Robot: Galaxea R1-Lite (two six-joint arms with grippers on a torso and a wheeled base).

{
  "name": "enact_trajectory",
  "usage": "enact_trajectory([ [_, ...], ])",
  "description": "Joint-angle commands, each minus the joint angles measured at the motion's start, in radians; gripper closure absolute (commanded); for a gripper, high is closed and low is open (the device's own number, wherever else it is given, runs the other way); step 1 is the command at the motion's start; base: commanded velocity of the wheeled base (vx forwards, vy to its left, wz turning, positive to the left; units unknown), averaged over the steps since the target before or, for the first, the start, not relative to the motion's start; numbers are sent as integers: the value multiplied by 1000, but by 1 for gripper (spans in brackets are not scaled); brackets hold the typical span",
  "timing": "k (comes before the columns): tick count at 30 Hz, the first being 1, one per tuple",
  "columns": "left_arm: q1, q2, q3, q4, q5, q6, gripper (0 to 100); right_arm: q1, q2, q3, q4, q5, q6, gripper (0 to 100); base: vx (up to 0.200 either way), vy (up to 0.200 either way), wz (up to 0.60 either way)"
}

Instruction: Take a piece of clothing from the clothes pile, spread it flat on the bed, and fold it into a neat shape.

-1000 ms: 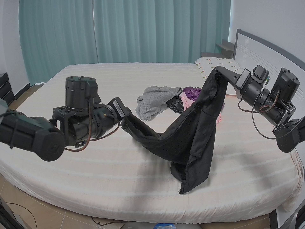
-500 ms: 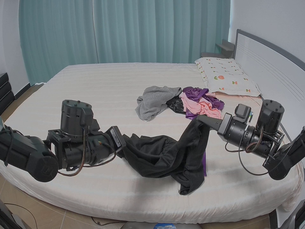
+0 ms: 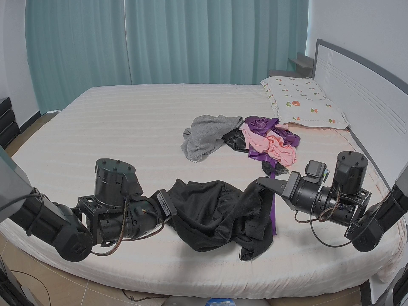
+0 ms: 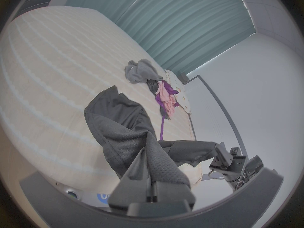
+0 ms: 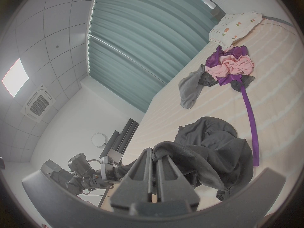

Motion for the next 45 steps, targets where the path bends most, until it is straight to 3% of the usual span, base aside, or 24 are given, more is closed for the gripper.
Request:
enact_trajectory([
  [1, -4, 9, 36, -4, 0, -9, 100, -3, 9, 4, 1, -3, 1, 100, -200, 0, 0],
  [6, 9, -10, 56, -8, -9, -85, 100, 0, 4, 2, -2, -1, 1, 100, -120, 0, 0],
  [10, 10, -30, 77, -10, -18, -88, 100, -4, 1, 4, -4, -3, 1, 100, 0, 0, 0],
  [14, 16, -56, 116, -54, -80, -85, 100, -4, -10, 2, -2, -21, -1, 100, 0, 0, 0],
  [22, 19, -65, 125, -79, -87, -90, 100, -1, -5, 4, -1, -30, -1, 100, 0, 0, 0],
  [31, 53, -108, 125, -71, -92, -91, 100, 6, -22, 6, 9, -35, -4, 100, 0, 200, 0],
  [42, 58, -143, 139, -68, -81, -87, 100, 12, -33, -27, 61, -150, -45, 100, 0, 200, 0],
  [45, 69, -143, 148, -70, -80, -85, 100, 25, -34, -54, 113, -208, -70, 100, 0, 200, 0],
])
